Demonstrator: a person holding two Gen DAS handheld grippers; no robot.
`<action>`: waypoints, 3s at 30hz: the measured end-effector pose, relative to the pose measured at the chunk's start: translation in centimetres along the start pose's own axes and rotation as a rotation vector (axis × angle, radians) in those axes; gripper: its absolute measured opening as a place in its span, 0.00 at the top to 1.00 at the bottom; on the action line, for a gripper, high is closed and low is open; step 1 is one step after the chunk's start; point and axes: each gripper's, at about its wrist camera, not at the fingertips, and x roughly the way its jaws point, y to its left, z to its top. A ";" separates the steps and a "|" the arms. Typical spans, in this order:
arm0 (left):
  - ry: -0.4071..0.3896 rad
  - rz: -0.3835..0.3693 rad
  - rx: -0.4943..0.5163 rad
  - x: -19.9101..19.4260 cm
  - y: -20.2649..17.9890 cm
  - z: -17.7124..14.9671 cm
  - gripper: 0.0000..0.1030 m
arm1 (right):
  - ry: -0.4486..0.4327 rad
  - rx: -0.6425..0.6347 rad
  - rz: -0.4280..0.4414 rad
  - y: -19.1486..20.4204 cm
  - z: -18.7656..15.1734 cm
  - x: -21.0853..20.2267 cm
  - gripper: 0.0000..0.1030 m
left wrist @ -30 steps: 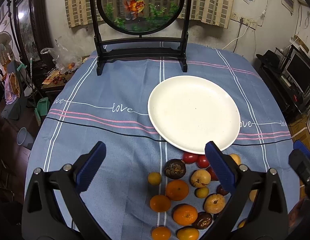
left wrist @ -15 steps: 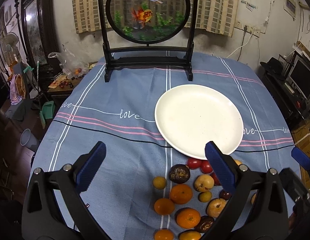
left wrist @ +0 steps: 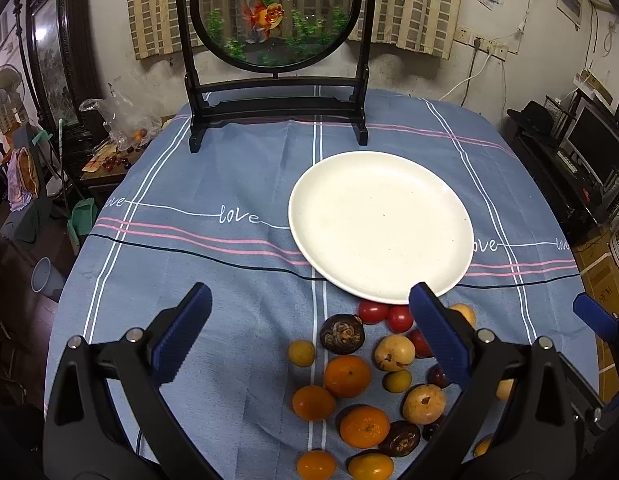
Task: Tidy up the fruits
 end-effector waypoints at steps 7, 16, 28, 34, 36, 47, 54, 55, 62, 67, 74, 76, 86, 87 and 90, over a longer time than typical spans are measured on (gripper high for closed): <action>0.001 0.001 0.019 0.0 -0.4 -0.1 0.02 | 0.007 -0.014 -0.025 0.1 -0.6 -0.5 0.01; 0.015 -0.020 0.033 0.3 -0.6 -0.4 0.02 | 0.016 0.006 -0.047 -0.2 -1.3 -1.0 0.01; 0.040 -0.045 0.179 -0.3 0.3 -3.9 0.02 | 0.110 -0.037 -0.118 -2.4 -4.3 -2.4 0.01; 0.145 -0.115 0.314 -0.6 1.6 -10.3 0.02 | 0.288 -0.044 -0.188 -5.0 -10.7 -3.0 0.01; 0.175 -0.138 0.335 -0.7 1.9 -12.2 0.02 | 0.321 -0.058 -0.195 -5.0 -12.3 -3.2 0.01; 0.279 -0.167 0.303 1.7 1.4 -15.7 0.02 | 0.441 -0.038 -0.155 -4.6 -14.9 -1.0 0.13; 0.297 -0.155 0.270 3.2 1.2 -15.6 0.03 | 0.454 0.002 -0.163 -5.1 -15.2 0.5 0.21; 0.301 -0.156 0.270 3.4 1.2 -15.7 0.03 | 0.459 0.000 -0.165 -5.1 -15.2 0.6 0.24; 0.316 -0.151 0.259 4.2 1.3 -15.7 0.12 | 0.500 -0.051 -0.116 -4.6 -15.5 1.5 0.59; 0.342 -0.225 0.233 4.4 1.5 -15.5 0.58 | 0.504 -0.052 -0.101 -4.8 -15.3 1.3 0.60; 0.319 -0.208 0.254 3.5 0.7 -14.5 0.67 | 0.511 -0.039 -0.087 -4.8 -15.5 1.0 0.60; 0.300 -0.210 0.250 3.1 0.8 -14.3 0.67 | 0.513 -0.038 -0.085 -4.8 -15.4 1.0 0.60; 0.240 -0.209 0.209 1.4 1.0 -9.2 0.67 | 0.498 -0.013 -0.026 -5.0 -12.8 1.1 0.60; 0.230 -0.205 0.209 1.4 0.9 -8.5 0.67 | 0.487 -0.020 -0.018 -4.9 -12.0 1.2 0.60; 0.199 -0.211 0.203 1.6 0.3 -5.6 0.66 | 0.451 -0.046 0.011 -4.5 -9.4 1.6 0.60</action>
